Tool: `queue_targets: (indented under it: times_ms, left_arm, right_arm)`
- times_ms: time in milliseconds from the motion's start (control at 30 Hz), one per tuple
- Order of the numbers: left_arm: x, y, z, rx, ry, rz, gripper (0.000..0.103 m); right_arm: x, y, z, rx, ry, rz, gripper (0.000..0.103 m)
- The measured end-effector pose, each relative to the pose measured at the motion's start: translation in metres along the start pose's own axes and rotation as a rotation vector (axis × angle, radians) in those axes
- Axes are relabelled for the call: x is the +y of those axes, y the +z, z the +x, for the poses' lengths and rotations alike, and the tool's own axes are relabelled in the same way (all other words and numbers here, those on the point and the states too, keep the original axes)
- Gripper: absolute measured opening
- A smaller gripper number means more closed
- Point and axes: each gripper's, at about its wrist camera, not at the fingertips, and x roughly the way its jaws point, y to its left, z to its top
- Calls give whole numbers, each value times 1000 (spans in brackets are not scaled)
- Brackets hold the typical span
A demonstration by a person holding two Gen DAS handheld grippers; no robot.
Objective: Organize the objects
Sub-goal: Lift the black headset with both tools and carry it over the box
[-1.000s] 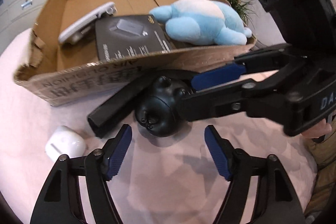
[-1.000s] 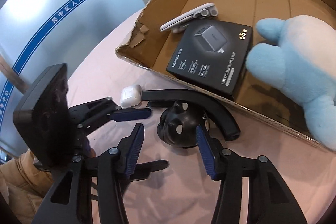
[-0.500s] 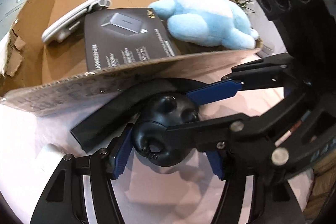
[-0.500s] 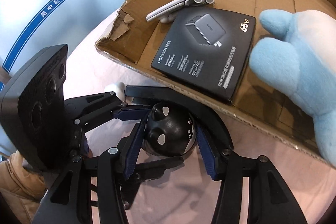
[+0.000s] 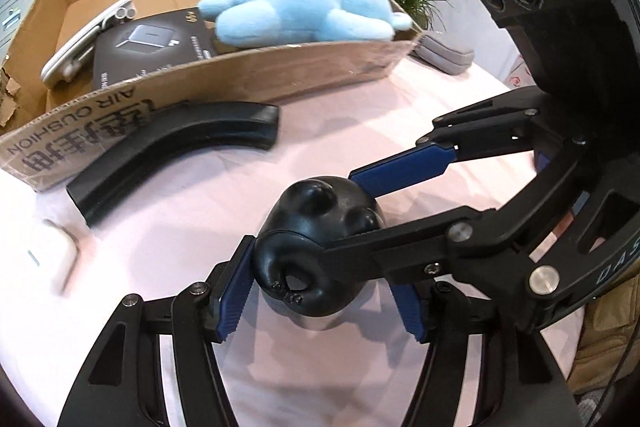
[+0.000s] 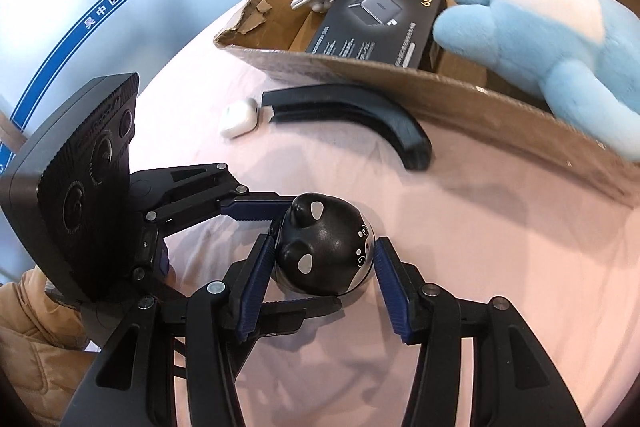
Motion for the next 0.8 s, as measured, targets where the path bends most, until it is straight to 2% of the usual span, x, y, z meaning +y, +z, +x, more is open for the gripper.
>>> queue_targets:
  times_ms: [200, 400, 567, 800]
  left_arm:
    - [-18, 7, -13, -21, 31, 50, 61]
    - [-24, 32, -38, -82, 73, 89, 61]
    - [-8, 53, -74, -157, 112, 109, 61]
    - [17, 104, -81, -195, 147, 120, 61]
  right_arm:
    - [3, -19, -26, -35, 3, -21, 49]
    - [10, -9, -60, -105, 10, -65, 49]
    - [15, 24, -88, -173, 23, -108, 48]
    - [11, 79, -103, -202, 38, -141, 48]
